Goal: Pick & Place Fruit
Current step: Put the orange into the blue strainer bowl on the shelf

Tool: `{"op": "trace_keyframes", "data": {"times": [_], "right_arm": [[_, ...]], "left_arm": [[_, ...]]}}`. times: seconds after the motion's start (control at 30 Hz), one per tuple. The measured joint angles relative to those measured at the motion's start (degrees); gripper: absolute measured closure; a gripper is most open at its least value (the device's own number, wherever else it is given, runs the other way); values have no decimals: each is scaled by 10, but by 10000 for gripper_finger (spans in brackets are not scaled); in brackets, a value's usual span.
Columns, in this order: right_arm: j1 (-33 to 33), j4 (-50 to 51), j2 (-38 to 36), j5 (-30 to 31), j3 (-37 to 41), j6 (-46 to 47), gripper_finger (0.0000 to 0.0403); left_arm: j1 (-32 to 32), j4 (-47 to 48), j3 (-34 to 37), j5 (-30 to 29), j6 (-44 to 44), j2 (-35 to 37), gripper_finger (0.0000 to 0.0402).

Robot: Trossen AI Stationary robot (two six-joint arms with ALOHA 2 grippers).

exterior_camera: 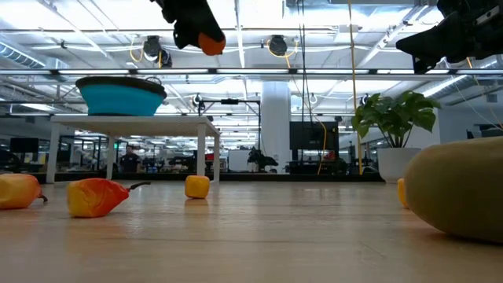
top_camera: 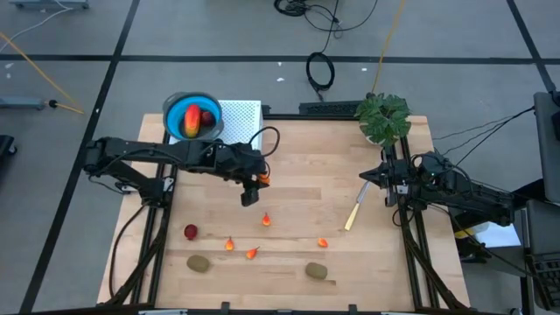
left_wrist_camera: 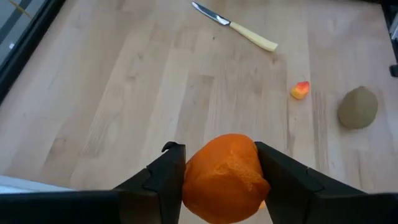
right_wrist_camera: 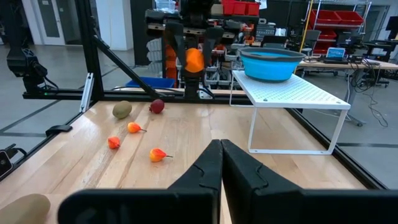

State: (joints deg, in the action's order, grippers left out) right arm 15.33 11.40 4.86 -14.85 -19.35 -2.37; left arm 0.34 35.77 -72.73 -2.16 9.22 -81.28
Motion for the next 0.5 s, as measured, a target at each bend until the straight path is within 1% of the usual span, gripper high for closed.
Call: {"op": "trace_keyframes", "data": {"times": [0.1,0.27,0.33,0.5], "right_arm": [[0,0,0,0,0,0,403],[0,0,0,0,0,0,403],[0,0,0,0,0,0,403],[0,0,0,0,0,0,403]], "left_arm": [[7,0,0,-6,72,0,220],[31,14,0,-6,268,0,220],[41,26,0,11,336,0,220],[62,35,0,70,453,0,220]]}}
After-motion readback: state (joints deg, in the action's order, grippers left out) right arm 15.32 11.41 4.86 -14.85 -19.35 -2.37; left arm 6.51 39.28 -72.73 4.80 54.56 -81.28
